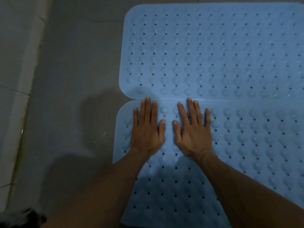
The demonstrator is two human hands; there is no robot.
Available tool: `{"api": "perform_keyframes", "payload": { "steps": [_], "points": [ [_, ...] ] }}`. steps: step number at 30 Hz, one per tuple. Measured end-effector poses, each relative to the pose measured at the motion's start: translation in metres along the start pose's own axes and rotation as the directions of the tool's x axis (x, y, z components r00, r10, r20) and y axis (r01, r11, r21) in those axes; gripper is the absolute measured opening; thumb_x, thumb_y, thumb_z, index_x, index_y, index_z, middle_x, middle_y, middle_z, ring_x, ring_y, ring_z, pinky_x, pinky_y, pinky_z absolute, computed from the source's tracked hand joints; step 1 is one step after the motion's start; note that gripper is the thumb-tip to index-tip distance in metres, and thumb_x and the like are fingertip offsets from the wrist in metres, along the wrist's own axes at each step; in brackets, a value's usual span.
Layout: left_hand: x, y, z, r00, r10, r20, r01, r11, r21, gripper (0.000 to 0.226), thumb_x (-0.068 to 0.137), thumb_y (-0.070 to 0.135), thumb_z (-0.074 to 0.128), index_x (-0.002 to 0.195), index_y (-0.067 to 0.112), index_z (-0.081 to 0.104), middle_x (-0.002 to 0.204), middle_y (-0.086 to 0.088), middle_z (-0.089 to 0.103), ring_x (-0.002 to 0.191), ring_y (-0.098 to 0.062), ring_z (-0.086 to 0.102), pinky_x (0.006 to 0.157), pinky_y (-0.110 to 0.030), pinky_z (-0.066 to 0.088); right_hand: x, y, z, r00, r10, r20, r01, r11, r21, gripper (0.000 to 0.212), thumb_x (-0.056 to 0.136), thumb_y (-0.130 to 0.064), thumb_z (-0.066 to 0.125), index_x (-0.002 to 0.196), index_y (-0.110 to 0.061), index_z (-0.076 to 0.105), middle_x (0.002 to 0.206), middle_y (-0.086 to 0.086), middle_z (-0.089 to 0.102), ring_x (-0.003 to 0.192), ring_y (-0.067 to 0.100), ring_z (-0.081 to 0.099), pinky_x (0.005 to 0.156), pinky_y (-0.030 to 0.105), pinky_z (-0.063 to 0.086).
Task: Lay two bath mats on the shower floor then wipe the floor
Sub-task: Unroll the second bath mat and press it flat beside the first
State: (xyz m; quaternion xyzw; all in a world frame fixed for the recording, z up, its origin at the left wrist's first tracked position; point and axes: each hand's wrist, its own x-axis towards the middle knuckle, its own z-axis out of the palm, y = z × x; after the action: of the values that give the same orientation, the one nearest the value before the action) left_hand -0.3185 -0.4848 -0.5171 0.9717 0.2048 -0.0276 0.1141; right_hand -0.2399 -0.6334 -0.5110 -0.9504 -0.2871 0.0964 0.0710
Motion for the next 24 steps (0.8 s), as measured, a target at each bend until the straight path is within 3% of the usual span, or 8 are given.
{"api": "perform_keyframes", "payload": {
  "steps": [24],
  "points": [
    [-0.0045,-0.0005,0.0042,0.999,0.013,-0.033,-0.013,1.0,0.013,0.067,0.101,0.045,0.019,0.155,0.009,0.008,0.164,-0.011,0.003,0.151,-0.021,-0.002,0.123,-0.046,0.002,-0.0018,0.0045,0.0062,0.999,-0.036,-0.031,0.037,0.999,0.018,0.066,0.102,-0.055,0.017,0.16,-0.025,0.007,0.168,0.005,-0.004,0.154,0.021,-0.008,0.122,0.055,-0.002]
  ]
}}
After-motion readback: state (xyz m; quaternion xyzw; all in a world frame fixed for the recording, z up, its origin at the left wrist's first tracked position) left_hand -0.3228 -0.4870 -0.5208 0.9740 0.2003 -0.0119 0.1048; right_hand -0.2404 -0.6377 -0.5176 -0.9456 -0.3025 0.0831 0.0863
